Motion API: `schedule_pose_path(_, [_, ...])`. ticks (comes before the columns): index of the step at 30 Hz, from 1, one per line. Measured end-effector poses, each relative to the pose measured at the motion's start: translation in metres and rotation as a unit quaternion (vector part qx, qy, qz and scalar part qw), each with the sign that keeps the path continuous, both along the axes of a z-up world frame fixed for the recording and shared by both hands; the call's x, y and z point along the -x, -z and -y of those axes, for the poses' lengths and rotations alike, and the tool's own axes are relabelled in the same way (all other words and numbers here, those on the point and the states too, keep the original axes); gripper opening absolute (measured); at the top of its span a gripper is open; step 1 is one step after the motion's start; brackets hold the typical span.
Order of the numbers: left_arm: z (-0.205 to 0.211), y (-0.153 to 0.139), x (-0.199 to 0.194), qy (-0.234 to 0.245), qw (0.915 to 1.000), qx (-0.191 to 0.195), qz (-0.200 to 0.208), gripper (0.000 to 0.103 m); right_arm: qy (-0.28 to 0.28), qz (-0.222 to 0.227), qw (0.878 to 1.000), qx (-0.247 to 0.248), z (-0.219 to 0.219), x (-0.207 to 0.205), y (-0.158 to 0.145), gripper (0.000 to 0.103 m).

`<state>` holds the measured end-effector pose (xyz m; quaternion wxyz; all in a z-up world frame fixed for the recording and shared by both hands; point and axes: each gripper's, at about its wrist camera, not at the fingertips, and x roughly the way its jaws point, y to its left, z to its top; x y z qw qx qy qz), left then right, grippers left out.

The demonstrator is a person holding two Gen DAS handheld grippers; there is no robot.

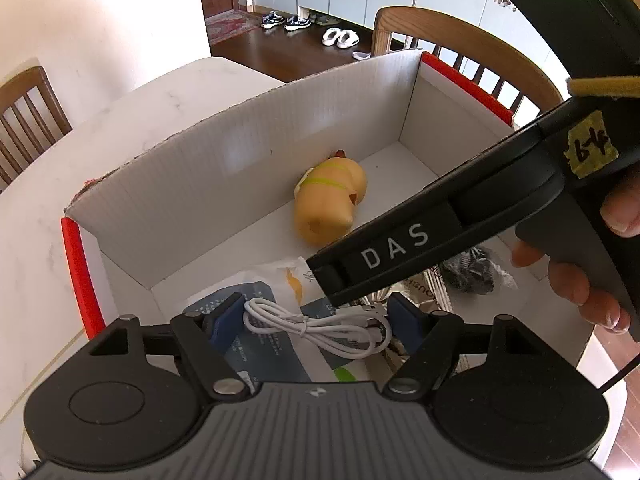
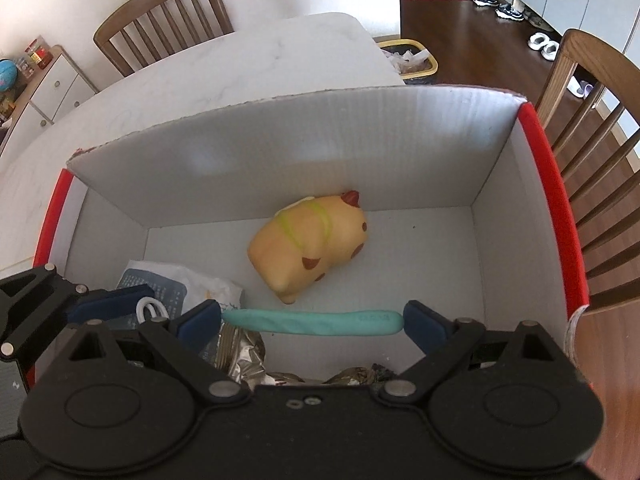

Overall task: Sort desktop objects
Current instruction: 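Lower the stick and cable into the box and open both grippers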

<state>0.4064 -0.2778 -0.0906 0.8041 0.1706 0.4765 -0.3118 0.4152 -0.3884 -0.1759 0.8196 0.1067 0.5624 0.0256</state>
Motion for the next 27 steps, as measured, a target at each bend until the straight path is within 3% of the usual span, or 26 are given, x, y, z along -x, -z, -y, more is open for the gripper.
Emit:
schedule_pose_path(9, [-0.001,-0.003,0.010,-0.004,0.9999,0.010,0.007,0.081,-0.003,0.009,1.000,0.017,0.001,0.006,-0.010,0.101])
schedule_pose_path(27, [-0.027,-0.030,0.036,-0.039,0.9968,0.061,0.032,0.083,0.002,0.047,0.999,-0.016,0.012,0.035,-0.049,0.101])
